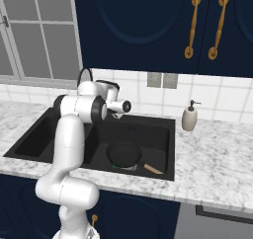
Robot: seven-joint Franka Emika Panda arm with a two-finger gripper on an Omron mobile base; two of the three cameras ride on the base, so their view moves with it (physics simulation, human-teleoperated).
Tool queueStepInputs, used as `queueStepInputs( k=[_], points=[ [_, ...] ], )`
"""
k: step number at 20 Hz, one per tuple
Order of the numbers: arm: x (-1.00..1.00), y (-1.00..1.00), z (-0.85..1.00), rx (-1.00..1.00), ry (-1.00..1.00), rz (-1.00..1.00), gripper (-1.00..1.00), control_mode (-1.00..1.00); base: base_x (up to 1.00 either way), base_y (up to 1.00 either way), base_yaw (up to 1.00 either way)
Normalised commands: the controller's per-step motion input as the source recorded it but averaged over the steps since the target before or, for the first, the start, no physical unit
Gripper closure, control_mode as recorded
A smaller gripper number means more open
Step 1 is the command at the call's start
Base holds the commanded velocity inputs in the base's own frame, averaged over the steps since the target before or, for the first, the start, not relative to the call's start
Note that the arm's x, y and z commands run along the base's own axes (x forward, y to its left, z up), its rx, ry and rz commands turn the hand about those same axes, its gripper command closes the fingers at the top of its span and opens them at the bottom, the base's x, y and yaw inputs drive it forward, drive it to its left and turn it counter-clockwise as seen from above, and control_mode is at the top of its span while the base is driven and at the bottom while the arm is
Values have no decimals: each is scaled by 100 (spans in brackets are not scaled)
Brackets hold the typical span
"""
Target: Pick the pan and sponge and place them into the sink. Then turn on the water.
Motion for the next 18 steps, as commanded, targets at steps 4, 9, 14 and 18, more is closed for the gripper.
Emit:
queueStepInputs(
  k=[4, 9, 14, 18],
  points=[
    [20, 0, -3, 8, 23, -18, 100, -100, 0, 0, 0],
    [20, -7, -16, 12, 29, -12, 100, -100, 0, 0, 0],
    [19, -17, -29, 17, 27, -5, 100, -100, 0, 0, 0],
    [10, -22, -28, 17, 25, -3, 100, -100, 0, 0, 0]
  ],
)
